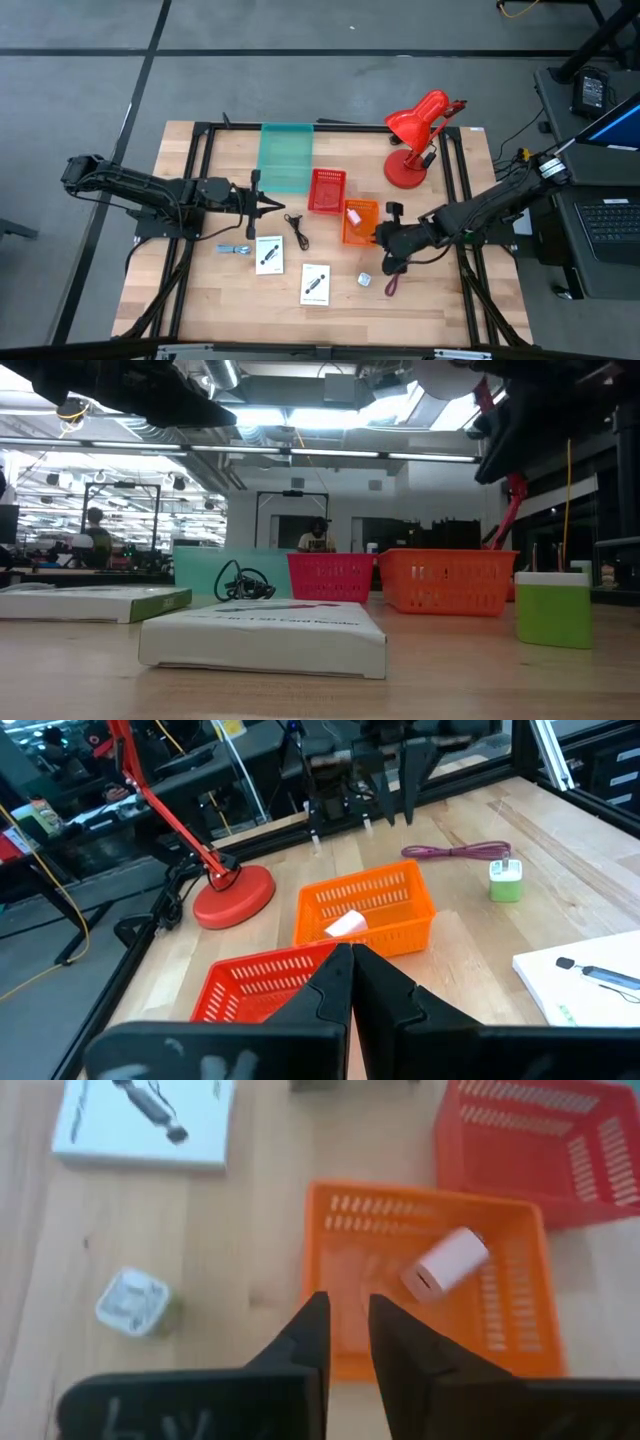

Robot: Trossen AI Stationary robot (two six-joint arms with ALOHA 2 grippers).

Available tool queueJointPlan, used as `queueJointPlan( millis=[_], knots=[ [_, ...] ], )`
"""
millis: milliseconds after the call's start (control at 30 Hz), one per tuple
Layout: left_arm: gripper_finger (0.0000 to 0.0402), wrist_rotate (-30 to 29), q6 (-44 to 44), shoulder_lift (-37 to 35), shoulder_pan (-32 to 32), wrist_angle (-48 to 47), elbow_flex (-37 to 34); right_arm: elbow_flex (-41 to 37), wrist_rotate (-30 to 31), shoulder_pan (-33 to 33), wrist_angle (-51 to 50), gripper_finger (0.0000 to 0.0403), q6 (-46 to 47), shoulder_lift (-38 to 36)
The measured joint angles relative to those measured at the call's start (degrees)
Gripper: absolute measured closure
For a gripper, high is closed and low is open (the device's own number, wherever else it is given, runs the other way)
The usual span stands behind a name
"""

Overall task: Pick and place items into bin
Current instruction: Put the pink charger cable into the red basket

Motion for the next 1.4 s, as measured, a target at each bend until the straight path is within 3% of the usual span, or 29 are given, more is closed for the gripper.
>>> queueJointPlan(
  millis=[300,500,733,967,1400],
  knots=[
    [0.0394,0.01,0.0,0.0,0.0,0.03,0.0,2.83,-9.0,2.45,-14.17,0.0373,0.0,0.01],
    [0.0397,0.01,0.0,0.0,-0.02,0.03,0.0,2.83,-9.35,3.98,-16.69,0.0373,-1.42,0.01],
    [0.0398,0.01,-0.02,0.0,-0.02,0.03,0.0,2.83,-11.44,6.8,-16.69,0.033,-1.49,0.68],
    [0.0397,0.01,-0.02,0.0,-0.02,0.03,0.0,2.81,-11.39,10.12,-15.66,0.0277,-6.0,7.05],
    [0.0395,0.01,-0.02,0.0,-0.02,0.03,0.0,2.79,-12.75,10.88,-14.29,0.0266,-2.69,16.51]
  ],
)
